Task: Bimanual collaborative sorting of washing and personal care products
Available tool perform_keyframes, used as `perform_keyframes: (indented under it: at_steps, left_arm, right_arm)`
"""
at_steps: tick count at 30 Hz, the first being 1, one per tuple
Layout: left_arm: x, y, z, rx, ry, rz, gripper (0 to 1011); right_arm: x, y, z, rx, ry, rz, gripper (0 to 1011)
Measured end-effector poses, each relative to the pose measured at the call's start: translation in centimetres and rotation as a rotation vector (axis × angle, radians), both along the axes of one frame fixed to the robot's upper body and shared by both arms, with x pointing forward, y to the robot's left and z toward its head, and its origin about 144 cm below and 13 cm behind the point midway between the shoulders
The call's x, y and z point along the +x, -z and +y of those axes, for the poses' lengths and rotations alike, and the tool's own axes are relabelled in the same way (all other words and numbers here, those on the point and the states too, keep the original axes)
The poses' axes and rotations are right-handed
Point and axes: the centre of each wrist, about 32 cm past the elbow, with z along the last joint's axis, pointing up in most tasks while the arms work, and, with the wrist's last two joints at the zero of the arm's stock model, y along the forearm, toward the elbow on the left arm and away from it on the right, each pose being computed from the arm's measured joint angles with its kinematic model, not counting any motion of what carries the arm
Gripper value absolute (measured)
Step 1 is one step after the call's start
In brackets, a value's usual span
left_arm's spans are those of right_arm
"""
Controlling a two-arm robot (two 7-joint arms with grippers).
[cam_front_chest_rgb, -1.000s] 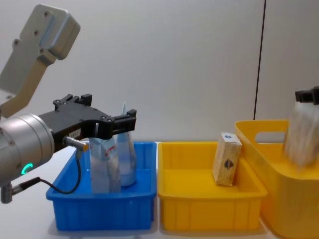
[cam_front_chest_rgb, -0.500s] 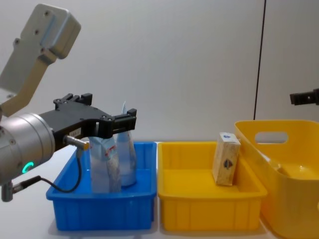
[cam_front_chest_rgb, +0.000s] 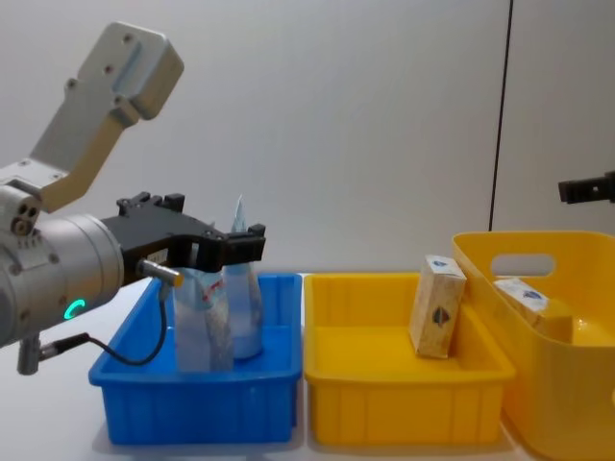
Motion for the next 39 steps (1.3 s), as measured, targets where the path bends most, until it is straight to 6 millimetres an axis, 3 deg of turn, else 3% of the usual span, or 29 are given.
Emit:
perform_keyframes:
  at_steps: [24, 39]
  left_arm:
    - [2.2, 0.2, 1.7, -0.105, -0.131, 0.153, 1002]
    - [3.3, 1.9, 2.3, -0.259, -0.107, 0.255, 1001]
  right_arm:
    - [0.0, 0.0, 0.0, 0.001, 0.000, 0.000, 1002]
    - [0.0, 0.0, 0.0, 0.001, 0.000, 0.000, 1002]
